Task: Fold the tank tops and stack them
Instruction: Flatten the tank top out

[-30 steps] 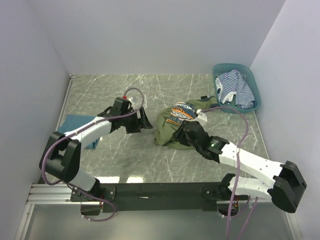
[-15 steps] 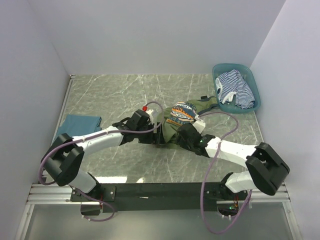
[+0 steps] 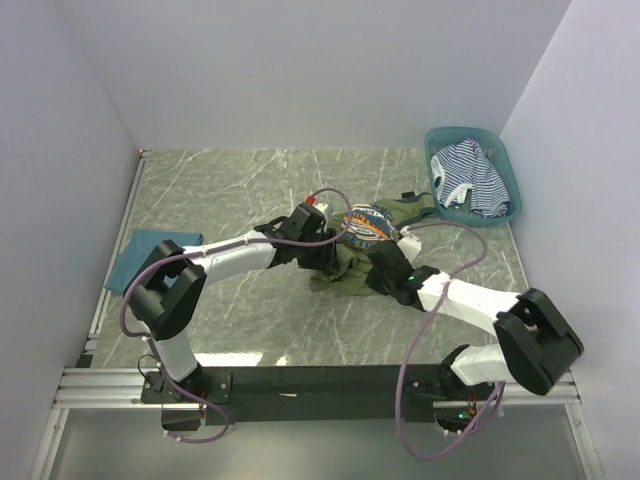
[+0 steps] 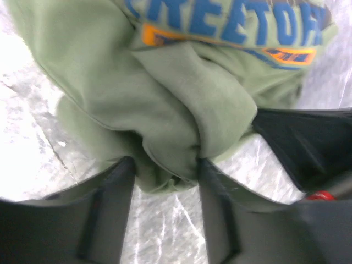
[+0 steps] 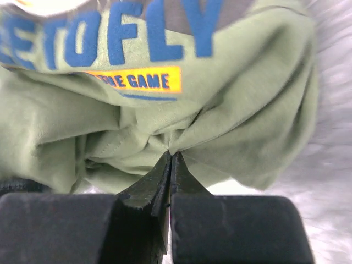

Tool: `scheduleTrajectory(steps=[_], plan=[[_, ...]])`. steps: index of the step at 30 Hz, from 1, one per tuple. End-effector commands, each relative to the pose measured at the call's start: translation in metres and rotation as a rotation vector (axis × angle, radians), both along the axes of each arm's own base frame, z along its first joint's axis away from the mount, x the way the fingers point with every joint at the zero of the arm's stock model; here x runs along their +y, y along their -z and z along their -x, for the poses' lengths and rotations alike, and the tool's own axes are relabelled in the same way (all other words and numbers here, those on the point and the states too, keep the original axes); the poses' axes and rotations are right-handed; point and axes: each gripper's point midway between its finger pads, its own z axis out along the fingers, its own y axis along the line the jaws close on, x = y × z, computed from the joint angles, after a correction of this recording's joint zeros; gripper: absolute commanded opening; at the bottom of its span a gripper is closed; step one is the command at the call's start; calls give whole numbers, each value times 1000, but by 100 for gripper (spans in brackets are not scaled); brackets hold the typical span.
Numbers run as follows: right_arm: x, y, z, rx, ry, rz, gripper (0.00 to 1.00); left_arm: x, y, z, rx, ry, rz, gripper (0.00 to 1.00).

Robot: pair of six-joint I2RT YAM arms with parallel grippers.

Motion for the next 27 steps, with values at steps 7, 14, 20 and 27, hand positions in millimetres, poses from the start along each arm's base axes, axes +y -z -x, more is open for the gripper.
scheduleTrajectory(steps=[7,14,20,27], plan=[[-59,-75,-30,-168,111,28,0,48,-47,-82,-106,-241,-24,1],[-112,-104,-63,-191,171,45,0,124,-64,-92,-92,-459,87,1],[-107,-110,-72,-169,112,47,44,129,-44,-76,-48,-423,61,29],[-118,-86,-26,-137,147,32,53,146,-38,-57,-37,-499,65,59]])
